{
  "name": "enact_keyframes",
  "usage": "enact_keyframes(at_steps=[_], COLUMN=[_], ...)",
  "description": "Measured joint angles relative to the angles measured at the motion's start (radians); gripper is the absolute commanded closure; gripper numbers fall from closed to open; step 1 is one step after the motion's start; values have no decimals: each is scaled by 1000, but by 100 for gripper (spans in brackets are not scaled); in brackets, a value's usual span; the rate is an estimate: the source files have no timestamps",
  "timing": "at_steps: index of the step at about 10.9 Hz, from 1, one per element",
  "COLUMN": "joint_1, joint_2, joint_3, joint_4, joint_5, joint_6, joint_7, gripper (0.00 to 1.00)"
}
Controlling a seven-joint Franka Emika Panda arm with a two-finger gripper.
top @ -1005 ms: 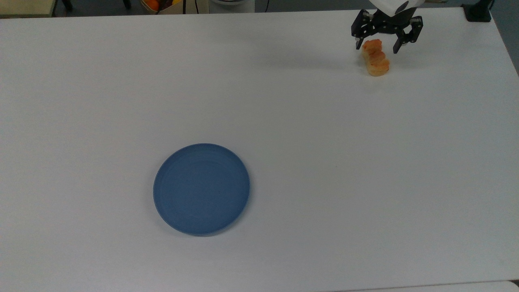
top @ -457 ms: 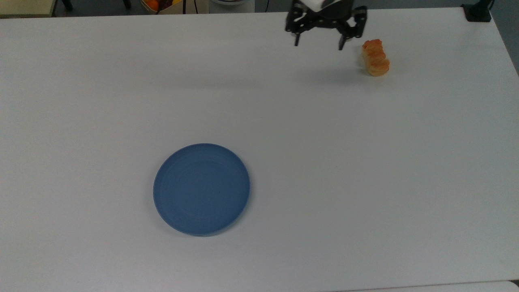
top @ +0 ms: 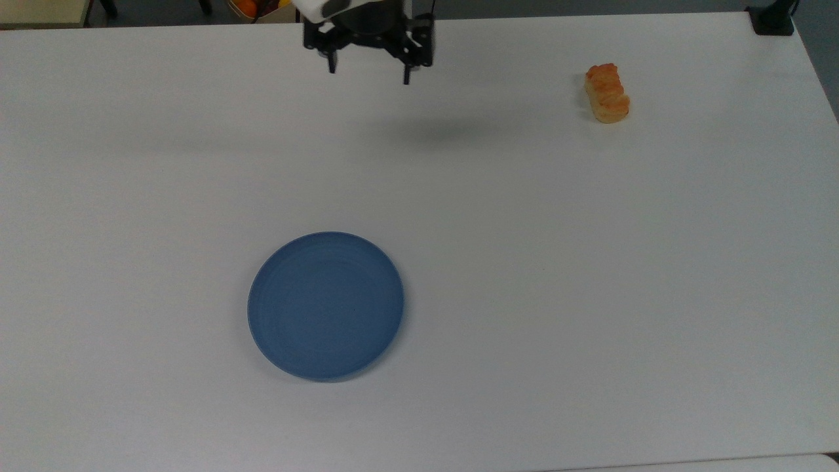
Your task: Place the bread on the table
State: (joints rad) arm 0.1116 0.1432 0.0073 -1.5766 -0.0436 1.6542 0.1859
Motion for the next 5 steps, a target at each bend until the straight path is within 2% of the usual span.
enact_keyframes(at_steps=[3, 5], joint_1=[-32, -58], joint_2=[-11, -11], joint_3=[-102, -116], joint_4=[1, 0], joint_5=[55, 86], joint_6=[-10, -12], joint_7=[-151, -168], gripper=[0, 0])
